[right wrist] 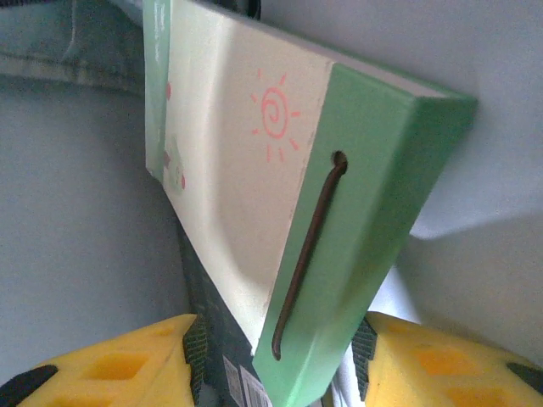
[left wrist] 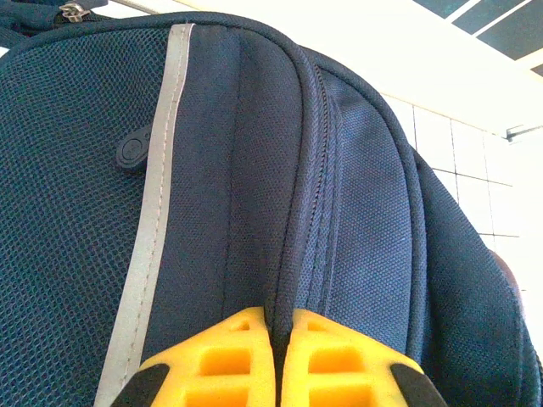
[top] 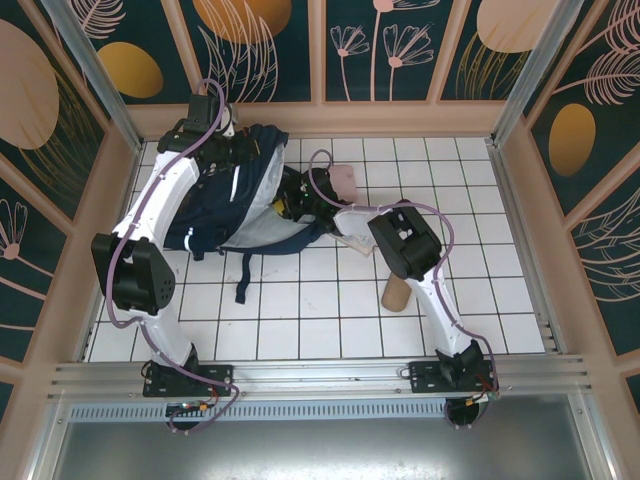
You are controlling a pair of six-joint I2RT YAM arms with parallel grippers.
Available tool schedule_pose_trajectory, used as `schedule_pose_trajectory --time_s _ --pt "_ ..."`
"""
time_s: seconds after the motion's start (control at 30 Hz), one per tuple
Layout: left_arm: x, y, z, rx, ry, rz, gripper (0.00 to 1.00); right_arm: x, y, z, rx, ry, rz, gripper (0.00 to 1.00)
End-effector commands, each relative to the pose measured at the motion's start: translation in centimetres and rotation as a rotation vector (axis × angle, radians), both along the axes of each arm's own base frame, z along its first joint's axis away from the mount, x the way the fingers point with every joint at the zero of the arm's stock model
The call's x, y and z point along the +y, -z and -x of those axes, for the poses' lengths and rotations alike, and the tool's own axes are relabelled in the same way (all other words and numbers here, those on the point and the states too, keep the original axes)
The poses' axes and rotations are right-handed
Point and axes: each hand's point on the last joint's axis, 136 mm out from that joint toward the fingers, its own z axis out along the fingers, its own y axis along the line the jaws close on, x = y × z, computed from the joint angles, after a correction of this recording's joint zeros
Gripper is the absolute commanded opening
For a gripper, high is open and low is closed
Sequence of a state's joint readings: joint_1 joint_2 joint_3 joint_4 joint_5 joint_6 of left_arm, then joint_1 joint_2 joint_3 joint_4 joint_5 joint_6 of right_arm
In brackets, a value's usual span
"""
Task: Pack books, pencil case, and school supplies into a backpack
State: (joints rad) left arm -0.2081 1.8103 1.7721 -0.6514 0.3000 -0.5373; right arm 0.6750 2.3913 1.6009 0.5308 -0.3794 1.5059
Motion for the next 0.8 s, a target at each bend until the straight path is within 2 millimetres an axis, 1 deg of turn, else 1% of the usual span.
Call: schedule_pose_trajectory --time_s 0.0,0.07,0.17,0.2,0.3,0.4,0.43,0.47,0.53,0.63,0.77 --pt "-1.4 -6.6 0.5 -0.169 0.048 0.105 0.0 -0.9 2.5 -1.9 0.06 0.124 0.053 0.51" --pt "-1.4 -6.5 0.5 -0.168 0.049 0.106 0.0 -0.8 2.6 -2.7 0.057 0.145 0.045 0.5" --pt "-1.4 -6.7 0.7 -0.17 0.049 0.106 0.0 -1.1 2.6 -3.9 0.033 0.186 0.043 0.46" --pt "-1.4 -6.6 0.7 -0.168 0.049 0.104 0.0 -1.2 2.5 -4.3 0.019 0.198 0.036 0.44" --pt "-1.2 -6.6 0.7 -0.169 0.047 0.097 0.0 -1.2 2.3 -5.2 -0.007 0.192 0.016 0.29" --pt "-1.2 -6.6 0.7 -0.171 0.048 0.089 0.0 -1.2 1.8 -5.3 -0.05 0.164 0.01 0.07" --pt "-1.2 -6.8 0.7 -0.175 0.049 0.087 0.0 -1.2 1.6 -5.3 -0.061 0.148 0.005 0.03" --pt "-1.1 -6.8 0.7 -0.178 0.05 0.08 0.0 -1.2 1.2 -5.2 -0.076 0.126 -0.007 0.0" --pt "-1.0 -6.7 0.7 -0.178 0.048 0.069 0.0 -0.8 0.0 -4.7 -0.122 0.067 -0.037 0.0" --pt "-1.0 -6.8 0.5 -0.18 0.054 0.06 0.0 0.5 -0.9 -3.4 -0.159 -0.092 -0.048 0.0" --pt "-1.1 -6.8 0.3 -0.18 0.06 0.061 0.0 1.9 -0.1 -0.3 -0.132 -0.245 -0.064 0.0"
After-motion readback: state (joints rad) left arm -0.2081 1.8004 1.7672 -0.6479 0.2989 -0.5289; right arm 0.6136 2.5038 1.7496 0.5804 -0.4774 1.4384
